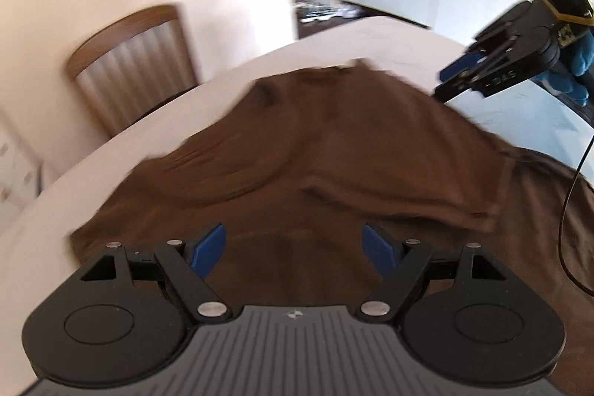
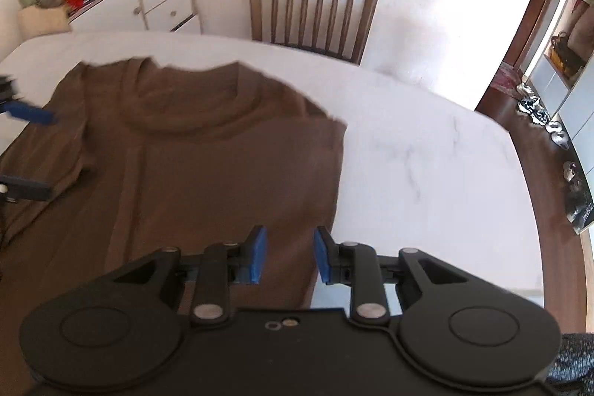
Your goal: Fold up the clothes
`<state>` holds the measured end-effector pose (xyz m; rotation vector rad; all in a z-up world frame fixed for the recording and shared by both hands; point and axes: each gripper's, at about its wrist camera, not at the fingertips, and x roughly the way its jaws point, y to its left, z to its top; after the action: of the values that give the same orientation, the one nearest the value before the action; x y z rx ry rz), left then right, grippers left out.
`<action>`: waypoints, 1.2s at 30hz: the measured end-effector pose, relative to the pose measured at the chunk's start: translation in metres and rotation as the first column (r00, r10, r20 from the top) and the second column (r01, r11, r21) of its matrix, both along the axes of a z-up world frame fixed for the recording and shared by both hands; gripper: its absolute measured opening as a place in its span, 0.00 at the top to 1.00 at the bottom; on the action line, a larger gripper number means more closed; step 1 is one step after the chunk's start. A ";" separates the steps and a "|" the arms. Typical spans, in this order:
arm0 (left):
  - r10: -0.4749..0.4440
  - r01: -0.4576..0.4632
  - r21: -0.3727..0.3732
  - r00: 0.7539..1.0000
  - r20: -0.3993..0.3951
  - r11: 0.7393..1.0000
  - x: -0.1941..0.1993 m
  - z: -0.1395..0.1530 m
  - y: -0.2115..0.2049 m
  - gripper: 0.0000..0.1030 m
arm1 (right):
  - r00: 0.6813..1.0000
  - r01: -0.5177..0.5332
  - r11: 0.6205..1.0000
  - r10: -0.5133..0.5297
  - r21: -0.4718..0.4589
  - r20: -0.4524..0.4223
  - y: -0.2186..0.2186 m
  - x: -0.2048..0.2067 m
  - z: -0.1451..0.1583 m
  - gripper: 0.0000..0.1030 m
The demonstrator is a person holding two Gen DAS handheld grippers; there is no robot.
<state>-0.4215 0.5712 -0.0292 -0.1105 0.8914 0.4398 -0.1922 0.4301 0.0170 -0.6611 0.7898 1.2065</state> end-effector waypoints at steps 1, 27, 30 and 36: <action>0.027 -0.027 -0.004 1.000 -0.002 1.000 -0.006 -0.002 0.008 0.22 | 1.000 0.007 1.000 -0.007 -0.003 -0.012 0.009 0.004 -0.003 0.00; 0.305 -0.301 -0.087 0.952 0.029 0.950 -0.035 -0.047 0.136 0.21 | 0.989 0.083 0.997 -0.084 -0.012 -0.121 0.094 0.070 -0.033 0.00; 0.341 -0.336 -0.106 0.939 0.039 0.936 -0.044 -0.047 0.149 0.21 | 0.989 0.090 0.996 -0.090 -0.004 -0.113 0.087 0.076 -0.028 0.00; 0.407 -0.396 -0.140 0.912 0.055 0.907 -0.058 -0.047 0.173 0.21 | 0.986 0.097 0.995 -0.097 -0.008 -0.133 0.084 0.084 -0.032 0.00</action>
<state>-0.4795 0.7439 -0.0761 -0.4328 0.8134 0.7585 -0.1086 0.5141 -0.0149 -0.5407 0.9248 1.1698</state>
